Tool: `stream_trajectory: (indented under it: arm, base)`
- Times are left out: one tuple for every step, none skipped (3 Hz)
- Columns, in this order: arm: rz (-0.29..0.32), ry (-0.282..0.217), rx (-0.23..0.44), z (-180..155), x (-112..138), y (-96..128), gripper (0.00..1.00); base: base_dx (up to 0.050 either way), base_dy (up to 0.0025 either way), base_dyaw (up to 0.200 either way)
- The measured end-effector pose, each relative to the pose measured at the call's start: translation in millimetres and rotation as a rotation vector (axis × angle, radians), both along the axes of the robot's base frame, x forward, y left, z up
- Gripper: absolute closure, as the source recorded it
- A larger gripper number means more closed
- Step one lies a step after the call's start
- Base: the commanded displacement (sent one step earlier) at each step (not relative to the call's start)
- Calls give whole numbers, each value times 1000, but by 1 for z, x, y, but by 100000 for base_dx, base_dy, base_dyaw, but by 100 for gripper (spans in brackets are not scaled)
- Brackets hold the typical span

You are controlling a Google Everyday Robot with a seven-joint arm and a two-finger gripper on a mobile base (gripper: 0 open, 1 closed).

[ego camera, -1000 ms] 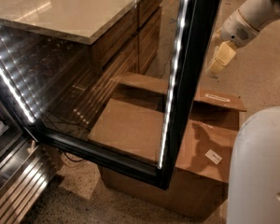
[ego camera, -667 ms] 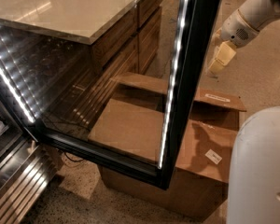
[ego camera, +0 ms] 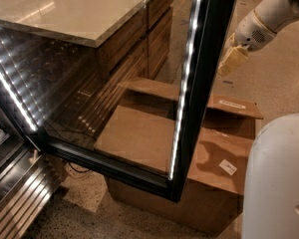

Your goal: Close right fridge door

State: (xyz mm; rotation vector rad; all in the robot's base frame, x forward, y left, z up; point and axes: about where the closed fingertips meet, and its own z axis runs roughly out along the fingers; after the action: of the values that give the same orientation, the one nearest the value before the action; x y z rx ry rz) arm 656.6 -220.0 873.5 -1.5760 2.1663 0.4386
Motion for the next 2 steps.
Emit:
stream_trajectory:
  arm:
    - [0, 0, 0, 0, 0, 0, 65]
    - [0, 0, 0, 0, 0, 0, 89]
  base:
    - [0, 0, 0]
    - [0, 0, 0]
